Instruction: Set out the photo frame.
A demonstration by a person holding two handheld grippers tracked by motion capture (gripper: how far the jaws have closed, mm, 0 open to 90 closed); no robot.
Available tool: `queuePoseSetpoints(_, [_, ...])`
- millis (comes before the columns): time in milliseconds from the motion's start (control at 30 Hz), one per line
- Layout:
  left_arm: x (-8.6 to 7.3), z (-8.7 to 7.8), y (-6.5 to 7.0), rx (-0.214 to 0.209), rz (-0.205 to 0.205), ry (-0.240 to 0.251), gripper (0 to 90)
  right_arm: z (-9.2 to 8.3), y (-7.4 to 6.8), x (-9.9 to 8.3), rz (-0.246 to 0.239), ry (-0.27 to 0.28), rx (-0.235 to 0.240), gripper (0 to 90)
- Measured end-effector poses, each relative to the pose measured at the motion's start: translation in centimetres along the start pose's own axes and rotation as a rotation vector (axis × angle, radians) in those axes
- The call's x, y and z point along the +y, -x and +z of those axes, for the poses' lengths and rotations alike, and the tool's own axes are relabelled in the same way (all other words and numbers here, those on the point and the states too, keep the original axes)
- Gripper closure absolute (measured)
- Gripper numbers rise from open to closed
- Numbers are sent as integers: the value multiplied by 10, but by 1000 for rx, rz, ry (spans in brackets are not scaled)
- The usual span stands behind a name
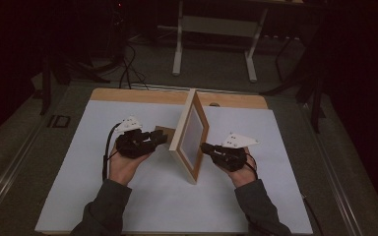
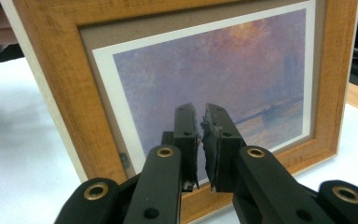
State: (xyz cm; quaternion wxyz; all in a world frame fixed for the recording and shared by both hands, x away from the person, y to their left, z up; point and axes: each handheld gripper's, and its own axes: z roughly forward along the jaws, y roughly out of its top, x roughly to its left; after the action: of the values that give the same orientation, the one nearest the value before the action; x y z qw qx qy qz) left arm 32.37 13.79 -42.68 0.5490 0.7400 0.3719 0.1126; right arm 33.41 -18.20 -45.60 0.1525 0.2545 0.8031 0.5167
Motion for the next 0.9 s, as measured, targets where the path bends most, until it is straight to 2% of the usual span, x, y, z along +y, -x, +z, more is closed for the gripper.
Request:
queuePoseSetpoints(200, [-8, -5, 2, -24, -2, -16, 670, 0, 3, -1, 7, -3, -8, 828])
queuePoseSetpoints(367, [-14, -8, 4, -10, 30, -30, 630, 0, 3, -2, 12, -3, -9, 823])
queuePoseSetpoints(500, [-17, -13, 8, -7, 36, -35, 592, 0, 4, -2, 13, -4, -12, 820])
queuePoseSetpoints(733, [-23, -16, 20, -29, 55, -44, 516, 0, 5, -3, 14, -5, -14, 811])
queuePoseSetpoints(900, [-24, -17, 28, -58, 49, -37, 470, 1, 4, -3, 17, -7, -15, 803])
